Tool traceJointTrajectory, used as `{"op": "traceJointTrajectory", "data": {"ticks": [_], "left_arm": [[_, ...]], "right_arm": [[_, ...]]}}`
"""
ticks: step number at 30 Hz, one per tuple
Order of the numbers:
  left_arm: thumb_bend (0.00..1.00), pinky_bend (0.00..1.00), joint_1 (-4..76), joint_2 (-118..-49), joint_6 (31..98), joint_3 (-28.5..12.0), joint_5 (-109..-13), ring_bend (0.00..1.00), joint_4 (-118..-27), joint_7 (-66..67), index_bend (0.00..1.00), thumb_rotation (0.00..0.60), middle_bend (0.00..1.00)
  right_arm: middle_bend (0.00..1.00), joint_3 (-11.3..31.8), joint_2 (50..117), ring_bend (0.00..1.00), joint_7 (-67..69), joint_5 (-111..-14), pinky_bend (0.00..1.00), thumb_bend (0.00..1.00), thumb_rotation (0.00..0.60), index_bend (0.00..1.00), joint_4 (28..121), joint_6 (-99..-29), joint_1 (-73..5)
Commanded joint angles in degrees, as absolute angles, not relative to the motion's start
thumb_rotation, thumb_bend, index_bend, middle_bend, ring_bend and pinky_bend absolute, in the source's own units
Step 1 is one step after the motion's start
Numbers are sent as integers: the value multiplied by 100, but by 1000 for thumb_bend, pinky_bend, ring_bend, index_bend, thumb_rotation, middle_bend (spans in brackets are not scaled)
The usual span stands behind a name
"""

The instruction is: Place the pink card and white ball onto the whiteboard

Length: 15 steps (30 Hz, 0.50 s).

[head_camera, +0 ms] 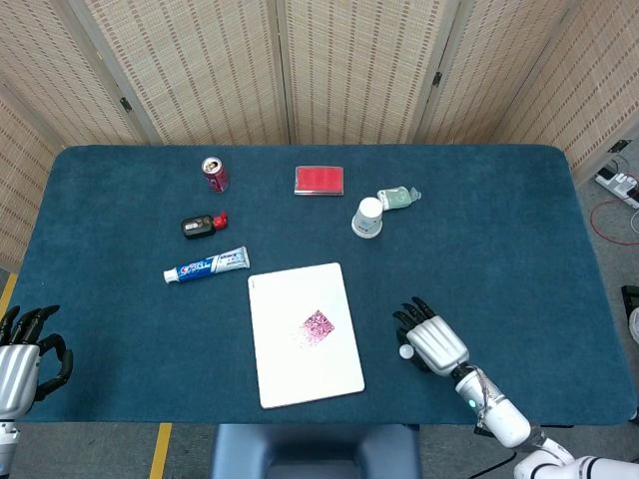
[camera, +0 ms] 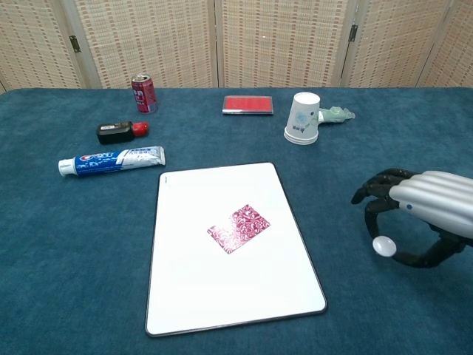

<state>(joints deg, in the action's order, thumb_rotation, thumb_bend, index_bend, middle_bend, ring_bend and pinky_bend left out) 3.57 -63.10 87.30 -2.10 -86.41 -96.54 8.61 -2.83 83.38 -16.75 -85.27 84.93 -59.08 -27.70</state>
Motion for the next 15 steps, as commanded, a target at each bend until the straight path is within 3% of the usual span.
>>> {"op": "traceJointTrajectory", "data": {"ticks": [1,15], "left_arm": [[176,0,358,-6306,8738,-213,-8649,159,-9666,859,199,600,184],[176,0,314,-6272,8790,-181,-8679,159,-9747,898,198,600,184]], "right_arm": [[198,-87,8379,90,-1629,-8415,0,352,600,477,8676,-5762,-2925],[197,828,9254,89,-2874,-7228,0,351,600,477,8771,-4681,-4084]]}}
